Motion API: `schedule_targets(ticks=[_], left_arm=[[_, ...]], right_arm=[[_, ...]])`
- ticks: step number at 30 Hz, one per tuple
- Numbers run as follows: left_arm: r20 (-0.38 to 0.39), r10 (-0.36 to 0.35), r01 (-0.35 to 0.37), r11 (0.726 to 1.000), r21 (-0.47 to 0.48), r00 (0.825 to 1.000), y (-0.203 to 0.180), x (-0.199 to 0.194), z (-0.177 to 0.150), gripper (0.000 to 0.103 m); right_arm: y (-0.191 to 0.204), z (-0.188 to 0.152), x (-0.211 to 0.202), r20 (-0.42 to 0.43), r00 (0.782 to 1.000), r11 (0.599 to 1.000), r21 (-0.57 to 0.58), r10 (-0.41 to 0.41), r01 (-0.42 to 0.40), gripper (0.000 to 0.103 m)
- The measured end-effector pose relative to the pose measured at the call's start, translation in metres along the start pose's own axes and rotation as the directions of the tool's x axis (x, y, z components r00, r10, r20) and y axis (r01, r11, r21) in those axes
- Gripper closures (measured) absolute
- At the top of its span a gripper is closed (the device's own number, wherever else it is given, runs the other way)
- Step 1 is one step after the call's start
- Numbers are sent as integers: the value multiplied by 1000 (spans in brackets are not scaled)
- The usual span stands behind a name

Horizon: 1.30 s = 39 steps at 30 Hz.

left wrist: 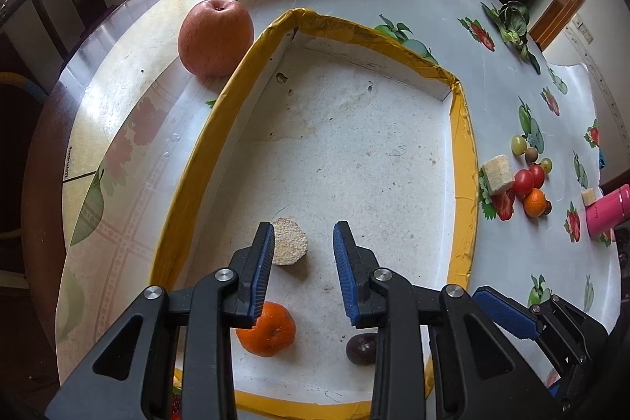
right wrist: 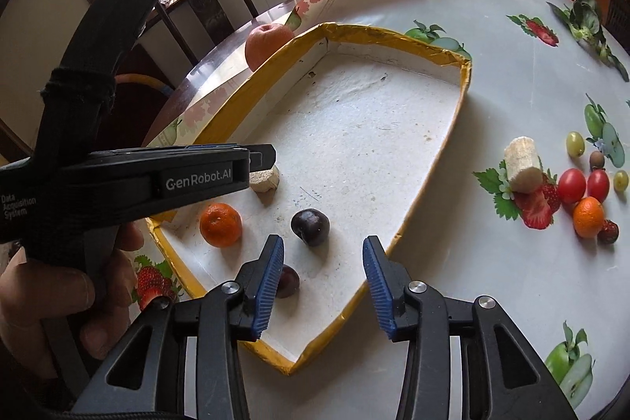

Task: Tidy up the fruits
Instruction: 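Carry the banana slice into the tray and release it while the right tool drops the plum there, then grasp the banana chunk with the left tool while the right tool grasps a red jujube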

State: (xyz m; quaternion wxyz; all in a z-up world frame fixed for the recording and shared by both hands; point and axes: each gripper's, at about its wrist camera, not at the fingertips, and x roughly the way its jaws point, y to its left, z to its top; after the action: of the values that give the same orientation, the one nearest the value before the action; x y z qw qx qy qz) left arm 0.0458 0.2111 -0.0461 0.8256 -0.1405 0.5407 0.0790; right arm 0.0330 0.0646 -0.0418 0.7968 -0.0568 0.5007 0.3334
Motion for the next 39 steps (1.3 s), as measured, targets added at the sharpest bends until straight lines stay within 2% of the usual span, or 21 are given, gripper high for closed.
schedule_targets(ticks=[11,18,25,32,39], left_arm=[[24,-58,56,995,80,998,-47,-20,-6,75],[10,-101,98,985,140,995,-86,-22,-15,75],[-15,-148,148,971,189,989,-125,-20,-21,75],[-44,-162,168,961,218,986,-151,-9,-25,75],[-74,-164,176,964,199,984,-163,10,-20,75]], right_arm=[[-55,-33,-46,37,996,987,147,-77,71,59],[-93,-55,-69,49,991,965,237,-128,113,59],[-119,-71,-80,51,984,945,293,-168,147,59],[-140,-82,-87,47,978,927,333,-202,175,59],[-161,-82,-84,51,970,910,362,-236,202,59]])
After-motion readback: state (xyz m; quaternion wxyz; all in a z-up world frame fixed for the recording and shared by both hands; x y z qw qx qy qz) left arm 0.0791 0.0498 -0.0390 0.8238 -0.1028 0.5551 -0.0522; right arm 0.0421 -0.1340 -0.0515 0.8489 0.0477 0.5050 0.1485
